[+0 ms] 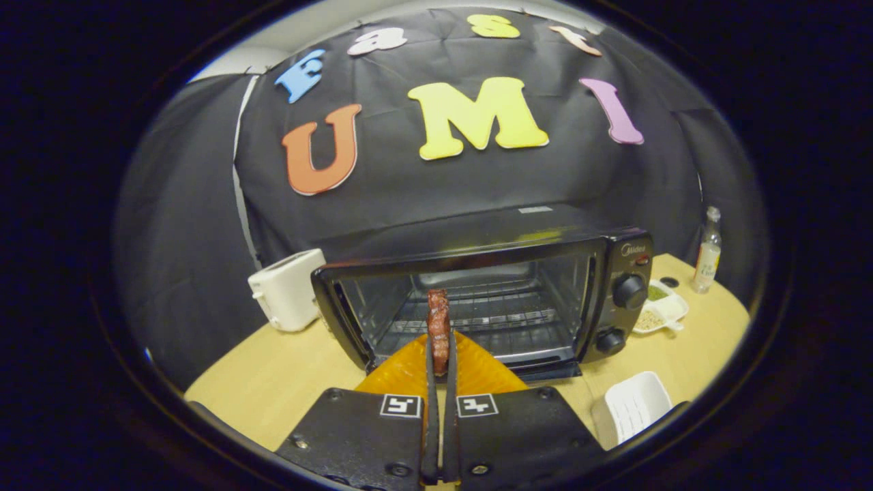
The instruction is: Open the toaster oven, put the food inside, and close the toaster oven door.
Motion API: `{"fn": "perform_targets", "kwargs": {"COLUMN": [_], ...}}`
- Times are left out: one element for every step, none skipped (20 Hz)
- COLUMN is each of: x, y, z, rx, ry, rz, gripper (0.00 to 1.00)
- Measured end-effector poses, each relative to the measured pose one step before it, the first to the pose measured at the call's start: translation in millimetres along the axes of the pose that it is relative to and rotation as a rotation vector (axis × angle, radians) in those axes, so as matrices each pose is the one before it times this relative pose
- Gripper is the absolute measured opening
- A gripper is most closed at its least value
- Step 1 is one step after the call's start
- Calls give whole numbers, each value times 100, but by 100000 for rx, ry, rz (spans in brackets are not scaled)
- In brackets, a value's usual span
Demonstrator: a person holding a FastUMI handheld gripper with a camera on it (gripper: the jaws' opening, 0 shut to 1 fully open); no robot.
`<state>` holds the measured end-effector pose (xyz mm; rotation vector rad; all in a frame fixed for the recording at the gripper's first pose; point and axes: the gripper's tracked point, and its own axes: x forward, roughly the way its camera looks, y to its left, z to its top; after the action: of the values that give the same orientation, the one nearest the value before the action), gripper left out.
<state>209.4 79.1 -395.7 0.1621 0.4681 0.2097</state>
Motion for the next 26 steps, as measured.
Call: {"fn": "perform_targets", "kwargs": {"x": [534, 726, 689, 728, 639, 545, 542, 789, 679, 656, 410, 520, 429, 314, -2, -80, 314, -267, -33, -33, 62, -419, -400, -433, -685, -702], "y": [158, 56, -234, -86, -139, -104, -290, -792, -999, -923, 179, -183, -559, -137, -732, -1107, -807, -231, 149, -513, -644, -314, -235, -427, -270, 105], "z": [27, -156, -72, 370, 566, 515, 275, -82, -243, -367, 20, -8, -135, -79, 221, 508, 241, 221, 529, 428, 510, 806, 810, 689, 464, 479], "rx": [8162, 6507, 7110, 6123, 6861, 6025, 4436, 1184, 150, -306, 2328, 1590, 824, -36, -1919, -3007, -2480, -2136, -2686, -4719, -3638, -4252, -5449, -5956, -5540, -2577], "ry": [1423, 2483, 2232, 844, -883, -724, -706, 301, 480, 857, -507, -22, -447, -438, -1750, -1962, -806, -1710, -1668, -1621, -2702, -4150, -4601, -4440, -4375, -3849], "rz": [2399, 2030, 1347, 2446, 2317, 1960, 368, -1712, -3084, -2598, 2555, 822, -819, 252, -2803, -4205, -4143, -1315, -600, -3295, -2890, -2244, -2598, -3127, -2054, 415], "gripper": [6, 6, 6, 6, 6, 6, 6, 6, 6, 6, 6, 6, 6, 9, 10, 14, 17, 23, 26, 29, 32, 38, 49, 60, 71, 82]}}
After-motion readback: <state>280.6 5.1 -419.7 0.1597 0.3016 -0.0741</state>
